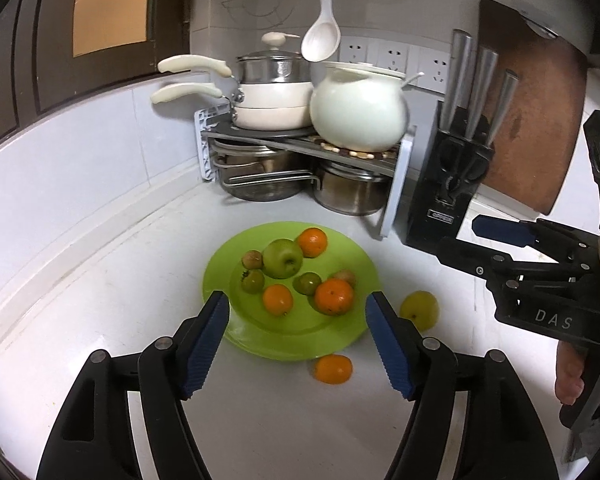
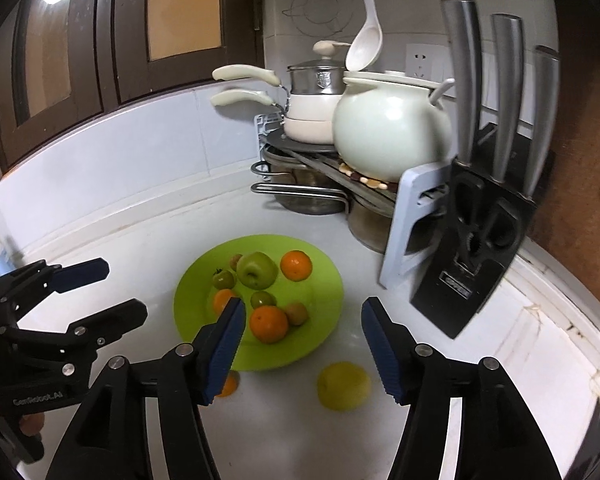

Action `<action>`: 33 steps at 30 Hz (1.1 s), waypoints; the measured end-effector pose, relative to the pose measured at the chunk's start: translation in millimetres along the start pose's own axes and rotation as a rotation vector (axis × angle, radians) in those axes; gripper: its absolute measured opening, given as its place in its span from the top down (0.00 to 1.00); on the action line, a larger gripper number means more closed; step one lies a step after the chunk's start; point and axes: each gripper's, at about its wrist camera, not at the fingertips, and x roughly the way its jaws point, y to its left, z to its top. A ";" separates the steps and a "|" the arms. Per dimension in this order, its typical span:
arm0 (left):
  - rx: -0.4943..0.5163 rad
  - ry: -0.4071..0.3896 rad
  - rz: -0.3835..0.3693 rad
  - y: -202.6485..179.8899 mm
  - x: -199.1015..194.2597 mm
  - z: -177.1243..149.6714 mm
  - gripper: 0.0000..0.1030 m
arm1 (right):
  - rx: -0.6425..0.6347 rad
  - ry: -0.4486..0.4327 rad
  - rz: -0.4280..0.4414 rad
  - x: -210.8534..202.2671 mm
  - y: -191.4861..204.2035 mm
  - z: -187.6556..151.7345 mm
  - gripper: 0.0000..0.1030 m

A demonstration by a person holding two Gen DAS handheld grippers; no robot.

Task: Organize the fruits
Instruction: 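Pull both open tools back from the plate toward the remaining fruit, then grasp the large yellow-green pear with the right tool while the left tool grasps an orange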

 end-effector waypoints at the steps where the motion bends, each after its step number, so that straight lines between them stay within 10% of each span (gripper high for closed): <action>1: 0.003 0.004 0.000 -2.3 0.1 -1.3 0.32 | 0.003 0.003 -0.001 -0.7 -1.2 -1.4 0.40; 33: 0.029 0.226 -0.063 -23.4 76.8 -52.0 0.32 | 0.080 0.252 0.017 66.8 -38.4 -69.9 0.40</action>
